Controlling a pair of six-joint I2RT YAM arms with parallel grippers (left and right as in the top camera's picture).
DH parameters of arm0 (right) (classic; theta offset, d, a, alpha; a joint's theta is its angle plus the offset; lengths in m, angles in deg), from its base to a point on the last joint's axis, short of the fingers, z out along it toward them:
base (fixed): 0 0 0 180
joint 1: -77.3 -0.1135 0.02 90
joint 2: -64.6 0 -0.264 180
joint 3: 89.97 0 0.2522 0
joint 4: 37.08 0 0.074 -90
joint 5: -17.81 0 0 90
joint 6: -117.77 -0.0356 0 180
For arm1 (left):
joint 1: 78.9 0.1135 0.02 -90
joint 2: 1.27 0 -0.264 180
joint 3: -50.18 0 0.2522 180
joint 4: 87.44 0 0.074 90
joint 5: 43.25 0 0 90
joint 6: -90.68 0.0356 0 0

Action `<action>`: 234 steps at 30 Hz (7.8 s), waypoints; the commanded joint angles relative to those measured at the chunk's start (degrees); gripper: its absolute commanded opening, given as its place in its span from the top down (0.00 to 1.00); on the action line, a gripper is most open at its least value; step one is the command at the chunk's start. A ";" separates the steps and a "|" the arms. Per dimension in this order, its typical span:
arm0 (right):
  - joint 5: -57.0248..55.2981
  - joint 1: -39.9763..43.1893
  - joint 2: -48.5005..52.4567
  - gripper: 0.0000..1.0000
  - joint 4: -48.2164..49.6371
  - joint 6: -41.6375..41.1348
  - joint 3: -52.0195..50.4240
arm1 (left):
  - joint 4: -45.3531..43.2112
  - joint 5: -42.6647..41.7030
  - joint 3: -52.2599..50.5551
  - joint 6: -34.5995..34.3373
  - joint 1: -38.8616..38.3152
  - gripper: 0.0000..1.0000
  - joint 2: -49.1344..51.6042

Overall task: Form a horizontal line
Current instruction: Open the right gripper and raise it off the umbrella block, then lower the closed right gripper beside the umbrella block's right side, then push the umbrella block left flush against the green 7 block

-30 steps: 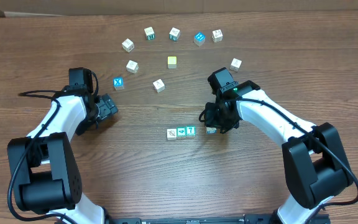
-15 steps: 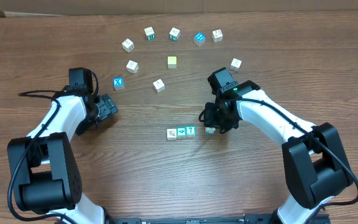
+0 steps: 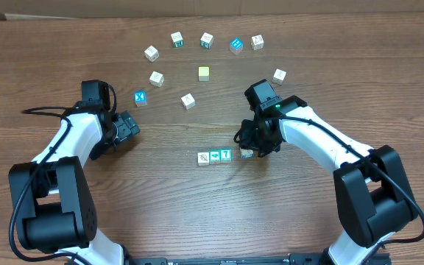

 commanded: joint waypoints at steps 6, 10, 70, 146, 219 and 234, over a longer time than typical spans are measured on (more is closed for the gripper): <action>-1.11 1.64 0.28 0.60 0.90 -1.36 0.07 | -0.02 0.31 -0.22 0.20 0.20 0.00 0.66; -1.33 2.51 0.28 0.60 1.86 -2.78 0.07 | 0.00 0.33 -0.22 0.20 0.20 0.00 0.66; -4.28 4.74 1.73 0.96 -2.69 -7.48 -0.42 | -0.02 0.33 -0.22 0.20 0.20 0.00 0.66; 0.55 7.98 4.63 0.96 -2.62 -6.88 -0.39 | -0.02 0.33 -0.22 0.20 0.09 0.00 0.66; 2.86 3.45 4.68 0.96 3.74 -10.23 -0.39 | 0.00 0.33 -0.22 0.20 0.11 0.01 0.66; 3.06 0.76 4.68 0.96 3.19 -9.77 -0.39 | 0.00 0.33 -0.22 0.20 0.09 0.00 0.66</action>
